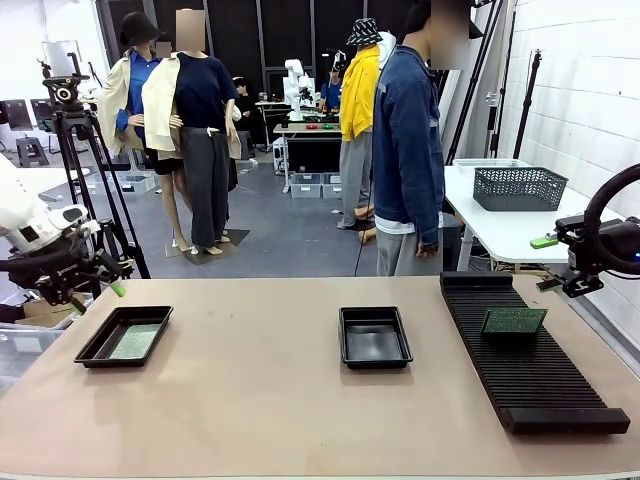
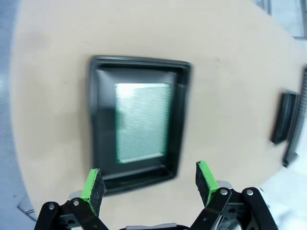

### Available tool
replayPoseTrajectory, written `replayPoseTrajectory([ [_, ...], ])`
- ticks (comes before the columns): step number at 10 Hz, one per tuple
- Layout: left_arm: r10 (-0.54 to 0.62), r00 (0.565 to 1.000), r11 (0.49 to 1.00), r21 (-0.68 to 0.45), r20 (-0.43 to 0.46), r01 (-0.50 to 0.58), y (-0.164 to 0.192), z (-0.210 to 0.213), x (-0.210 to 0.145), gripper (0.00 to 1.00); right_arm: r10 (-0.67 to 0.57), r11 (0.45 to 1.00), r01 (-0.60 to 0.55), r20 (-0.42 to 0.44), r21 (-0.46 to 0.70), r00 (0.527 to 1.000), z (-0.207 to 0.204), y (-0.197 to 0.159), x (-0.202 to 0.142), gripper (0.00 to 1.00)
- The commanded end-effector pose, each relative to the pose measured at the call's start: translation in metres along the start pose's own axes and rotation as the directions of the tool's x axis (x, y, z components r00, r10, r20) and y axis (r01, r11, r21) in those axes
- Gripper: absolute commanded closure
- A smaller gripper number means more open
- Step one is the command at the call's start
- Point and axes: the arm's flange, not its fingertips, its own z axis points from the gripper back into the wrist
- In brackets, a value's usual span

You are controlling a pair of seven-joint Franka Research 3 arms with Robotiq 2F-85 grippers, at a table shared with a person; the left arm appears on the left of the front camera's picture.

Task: Inspect and transfer BCBs to ESD trays.
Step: Pick up the Blank PCB from the PCB Rack and place it in the right ESD tray.

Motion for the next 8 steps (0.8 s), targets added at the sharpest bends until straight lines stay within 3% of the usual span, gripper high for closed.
replayPoseTrajectory([
  [1, 0.013, 0.998, 0.963, -0.267, -0.065, -0.030, 0.009, 0.039, 0.001, 0.00, 0.006, 1.000, -0.006, -0.003, -0.003, 1.000, 0.000, 0.002, 0.004, 0.00],
  [4, 0.036, 0.996, 0.865, -0.496, -0.081, -0.072, 0.040, 0.075, 0.005, 0.00, 0.006, 1.000, -0.006, -0.003, -0.003, 1.000, 0.000, 0.002, 0.004, 0.00],
  [5, 0.029, 0.996, 0.809, -0.583, -0.082, -0.072, 0.056, 0.085, 0.005, 0.00, 0.006, 1.000, -0.006, -0.003, -0.003, 1.000, 0.000, 0.002, 0.004, 0.00],
  [7, -0.031, 0.999, 0.642, -0.767, -0.039, -0.010, 0.091, 0.100, 0.002, 0.00, 0.006, 1.000, -0.006, -0.003, -0.003, 1.000, 0.000, 0.002, 0.004, 0.00],
  [8, -0.034, 0.999, 0.602, -0.799, -0.027, -0.001, 0.102, 0.099, 0.003, 0.00, 0.006, 1.000, -0.006, -0.003, -0.003, 1.000, 0.000, 0.002, 0.004, 0.00],
])
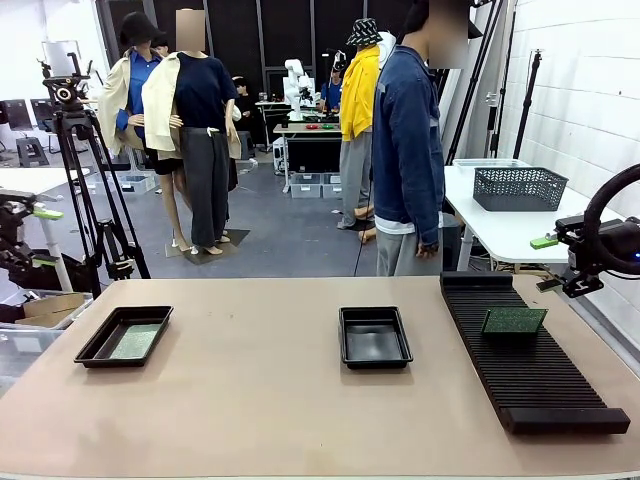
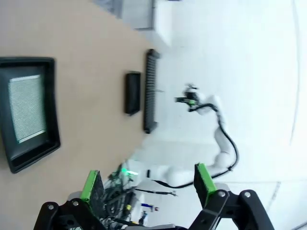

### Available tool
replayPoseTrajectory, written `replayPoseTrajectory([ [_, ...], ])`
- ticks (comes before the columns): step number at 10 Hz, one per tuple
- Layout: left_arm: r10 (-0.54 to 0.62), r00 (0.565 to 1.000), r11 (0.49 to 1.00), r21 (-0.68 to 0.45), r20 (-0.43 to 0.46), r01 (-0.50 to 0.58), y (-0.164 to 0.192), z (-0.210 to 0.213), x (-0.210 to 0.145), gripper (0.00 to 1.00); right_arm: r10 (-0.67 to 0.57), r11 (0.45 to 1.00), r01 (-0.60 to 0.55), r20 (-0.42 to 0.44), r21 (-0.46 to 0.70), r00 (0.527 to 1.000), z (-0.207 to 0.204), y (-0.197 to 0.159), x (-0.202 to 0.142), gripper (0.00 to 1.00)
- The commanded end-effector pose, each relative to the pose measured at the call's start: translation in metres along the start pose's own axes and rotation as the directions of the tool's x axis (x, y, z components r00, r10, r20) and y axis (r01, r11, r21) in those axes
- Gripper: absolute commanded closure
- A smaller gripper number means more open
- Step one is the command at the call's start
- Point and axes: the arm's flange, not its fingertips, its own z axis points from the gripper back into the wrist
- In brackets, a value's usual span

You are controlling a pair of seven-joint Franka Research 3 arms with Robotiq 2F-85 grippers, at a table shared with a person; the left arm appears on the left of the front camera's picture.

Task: Inspect and transfer BCBs to ESD trays.
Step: Pick up the Blank PCB from the PCB Rack and place it in the right ESD tray.

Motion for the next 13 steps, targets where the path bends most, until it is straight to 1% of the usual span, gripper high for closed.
replayPoseTrajectory([
  [1, -0.016, 1.000, 0.995, -0.104, -0.018, 0.014, 0.014, 0.011, 0.015, 0.00, 0.006, 1.000, -0.006, -0.003, -0.003, 1.000, 0.000, 0.002, 0.004, 0.00],
  [2, 0.003, 1.000, 0.990, -0.142, -0.017, -0.005, 0.025, 0.014, 0.017, 0.00, 0.006, 1.000, -0.006, -0.003, -0.003, 1.000, 0.000, 0.002, 0.004, 0.00],
  [3, 0.003, 1.000, 0.984, -0.176, -0.028, -0.008, 0.028, 0.017, 0.019, 0.00, 0.006, 1.000, -0.006, -0.003, -0.003, 1.000, 0.000, 0.002, 0.004, 0.00],
  [4, -0.002, 0.999, 0.983, -0.181, -0.032, -0.004, 0.027, 0.018, 0.018, 0.00, 0.006, 1.000, -0.006, -0.003, -0.003, 1.000, 0.000, 0.002, 0.004, 0.00],
  [5, -0.009, 0.999, 0.986, -0.169, -0.051, 0.000, 0.025, 0.016, 0.018, 0.00, 0.006, 1.000, -0.006, -0.003, -0.003, 1.000, 0.000, 0.002, 0.004, 0.00],
  [6, 0.013, 1.000, 0.987, -0.158, -0.022, -0.016, 0.036, 0.010, 0.013, 0.00, 0.006, 1.000, -0.006, -0.003, -0.003, 1.000, 0.000, 0.002, 0.004, 0.00],
  [13, 0.013, 1.000, 0.987, -0.158, -0.022, -0.016, 0.036, 0.010, 0.013, 0.00, 0.006, 1.000, -0.006, -0.003, -0.003, 1.000, 0.000, 0.002, 0.004, 0.00],
])
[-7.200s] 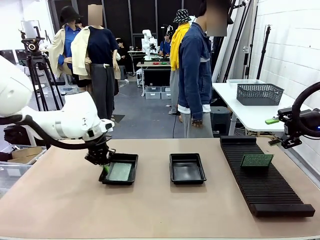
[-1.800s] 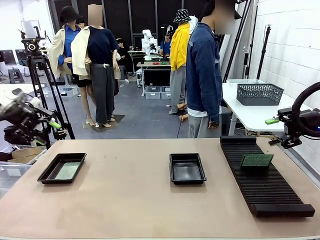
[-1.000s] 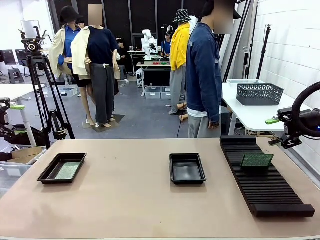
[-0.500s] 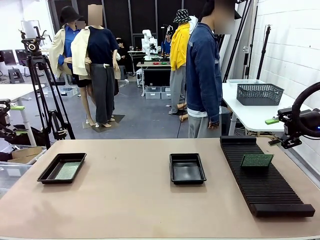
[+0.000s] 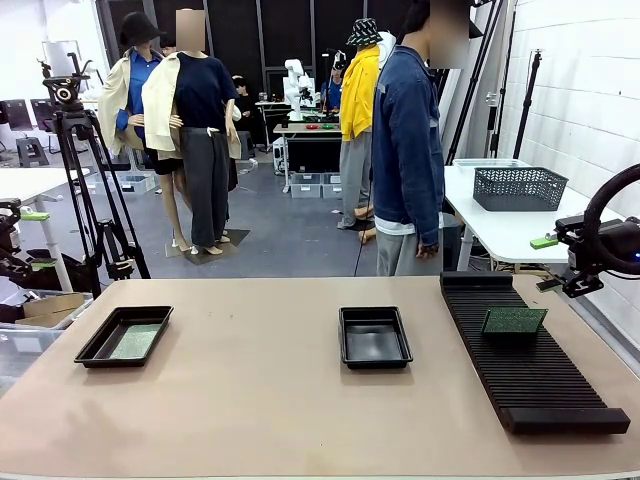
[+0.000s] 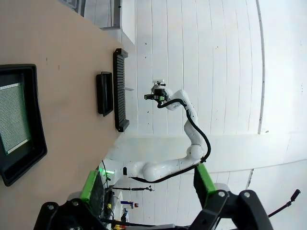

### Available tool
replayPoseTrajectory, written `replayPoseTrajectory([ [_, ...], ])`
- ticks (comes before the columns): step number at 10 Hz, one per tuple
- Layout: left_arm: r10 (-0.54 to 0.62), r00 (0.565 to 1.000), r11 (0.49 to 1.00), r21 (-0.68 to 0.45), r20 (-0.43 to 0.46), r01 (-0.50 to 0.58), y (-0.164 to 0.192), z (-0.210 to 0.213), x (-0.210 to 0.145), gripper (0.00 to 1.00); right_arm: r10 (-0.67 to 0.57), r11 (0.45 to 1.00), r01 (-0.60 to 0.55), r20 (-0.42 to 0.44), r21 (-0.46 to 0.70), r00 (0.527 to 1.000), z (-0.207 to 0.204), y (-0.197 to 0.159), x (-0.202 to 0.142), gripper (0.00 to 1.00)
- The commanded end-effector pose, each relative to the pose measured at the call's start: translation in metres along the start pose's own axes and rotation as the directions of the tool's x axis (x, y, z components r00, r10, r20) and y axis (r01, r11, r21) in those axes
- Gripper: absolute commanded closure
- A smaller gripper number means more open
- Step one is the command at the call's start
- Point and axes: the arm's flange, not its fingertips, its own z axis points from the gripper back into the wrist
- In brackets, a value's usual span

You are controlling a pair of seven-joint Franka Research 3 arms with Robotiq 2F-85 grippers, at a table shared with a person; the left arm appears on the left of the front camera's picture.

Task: Inspect and transfer BCBs to ESD trays.
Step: Pick up the Blank PCB from the PCB Rack and place it in the right ESD tray.

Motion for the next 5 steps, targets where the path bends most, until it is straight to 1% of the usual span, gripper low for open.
replayPoseTrajectory([
  [1, 0.000, 1.000, 1.000, 0.005, 0.010, 0.000, -0.001, 0.000, -0.002, 0.00, 0.006, 1.000, -0.006, -0.003, -0.003, 1.000, 0.000, 0.002, 0.003, 0.00],
  [2, 0.000, 1.000, 1.000, 0.005, 0.010, 0.000, -0.001, 0.000, -0.002, 0.00, 0.000, 1.000, 0.000, 0.000, 0.000, 1.000, 0.000, 0.000, 0.000, 0.00],
  [3, 0.000, 1.000, 1.000, 0.005, 0.010, 0.000, -0.001, 0.000, -0.002, 0.00, 0.070, 0.996, -0.068, 0.034, -0.050, 0.997, 0.002, 0.021, 0.008, 0.00],
  [4, 0.000, 1.000, 1.000, 0.005, 0.010, 0.000, -0.001, 0.000, -0.002, 0.00, 0.118, 0.987, -0.114, 0.024, -0.113, 0.993, -0.002, 0.034, 0.016, 0.00],
  [5, 0.000, 1.000, 1.000, 0.005, 0.010, 0.000, -0.001, 0.000, -0.002, 0.00, 0.188, 0.971, -0.188, -0.016, -0.147, 0.982, -0.003, 0.041, 0.021, 0.00],
])
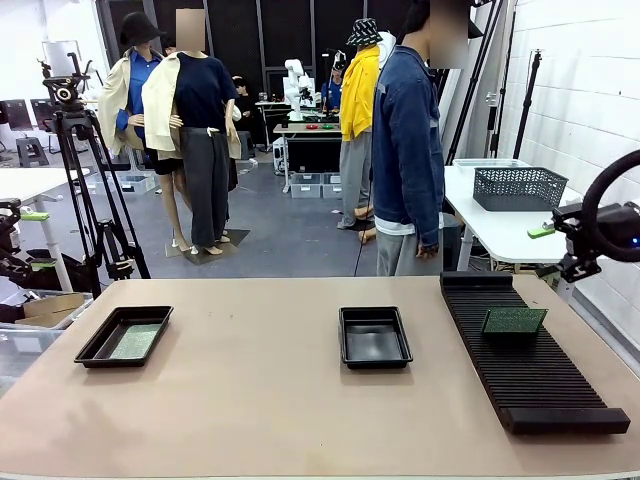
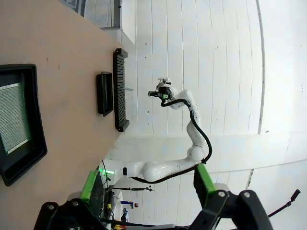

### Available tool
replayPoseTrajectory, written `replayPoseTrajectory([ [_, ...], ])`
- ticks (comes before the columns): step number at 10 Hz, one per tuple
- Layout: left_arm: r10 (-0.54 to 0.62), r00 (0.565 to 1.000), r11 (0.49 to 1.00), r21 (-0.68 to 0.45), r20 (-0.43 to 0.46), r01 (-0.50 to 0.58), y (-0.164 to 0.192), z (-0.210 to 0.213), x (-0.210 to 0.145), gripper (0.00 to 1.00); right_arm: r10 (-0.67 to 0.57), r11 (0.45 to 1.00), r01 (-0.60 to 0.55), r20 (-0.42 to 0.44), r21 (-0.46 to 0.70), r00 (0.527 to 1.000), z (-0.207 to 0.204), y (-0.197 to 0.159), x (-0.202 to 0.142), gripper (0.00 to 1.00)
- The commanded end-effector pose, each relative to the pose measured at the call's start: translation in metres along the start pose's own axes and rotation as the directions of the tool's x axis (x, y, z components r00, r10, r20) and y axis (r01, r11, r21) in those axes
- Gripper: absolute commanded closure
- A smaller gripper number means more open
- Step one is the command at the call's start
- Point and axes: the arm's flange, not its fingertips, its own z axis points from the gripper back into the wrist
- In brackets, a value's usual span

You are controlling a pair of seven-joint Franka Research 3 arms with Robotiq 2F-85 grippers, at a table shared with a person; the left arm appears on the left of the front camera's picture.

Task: Inspect and transfer BCBs to ESD trays.
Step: Pick up the Blank PCB from the PCB Rack and place it in the right ESD tray.

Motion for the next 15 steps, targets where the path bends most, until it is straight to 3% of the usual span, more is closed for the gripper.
replayPoseTrajectory([
  [1, 0.000, 1.000, 1.000, 0.004, 0.009, 0.000, -0.001, 0.000, -0.002, 0.00, 0.179, 0.971, -0.183, -0.037, -0.152, 0.983, -0.003, 0.015, 0.014, 0.00],
  [3, 0.000, 1.000, 1.000, 0.004, 0.009, 0.000, -0.001, 0.000, -0.002, 0.00, 0.386, 0.870, -0.423, -0.184, -0.252, 0.904, -0.013, 0.042, 0.027, 0.00],
  [5, 0.000, 1.000, 1.000, 0.004, 0.009, 0.000, -0.001, 0.000, -0.002, 0.00, 0.524, 0.709, -0.621, -0.341, -0.334, 0.781, -0.026, 0.065, 0.028, 0.00],
  [6, 0.000, 1.000, 1.000, 0.004, 0.009, 0.000, -0.001, 0.000, -0.002, 0.00, 0.567, 0.622, -0.703, -0.420, -0.346, 0.709, -0.033, 0.072, 0.028, 0.00],
  [7, 0.000, 1.000, 1.000, 0.004, 0.009, 0.000, -0.001, 0.000, -0.002, 0.00, 0.605, 0.500, -0.802, -0.531, -0.327, 0.593, -0.043, 0.079, 0.024, 0.00],
  [9, 0.000, 1.000, 1.000, 0.004, 0.009, 0.000, -0.001, 0.000, -0.002, 0.00, 0.576, 0.266, -0.934, -0.738, -0.238, 0.351, -0.067, 0.079, 0.017, 0.00],
  [10, 0.000, 1.000, 1.000, 0.004, 0.009, 0.000, -0.001, 0.000, -0.002, 0.00, 0.537, 0.168, -0.962, -0.798, -0.214, 0.271, -0.079, 0.079, 0.011, 0.00],
  [11, 0.000, 1.000, 1.000, 0.004, 0.009, 0.000, -0.001, 0.000, -0.002, 0.00, 0.498, 0.110, -0.983, -0.848, -0.147, 0.182, -0.091, 0.076, 0.006, 0.00],
  [13, 0.000, 1.000, 1.000, 0.004, 0.009, 0.000, -0.001, 0.000, -0.002, 0.00, 0.418, 0.027, -0.997, -0.906, -0.067, 0.072, -0.110, 0.068, 0.003, 0.00],
  [15, 0.000, 1.000, 1.000, 0.004, 0.009, 0.000, -0.001, 0.000, -0.002, 0.00, 0.343, -0.075, -0.995, -0.938, -0.070, 0.040, -0.122, 0.056, -0.001, 0.00],
])
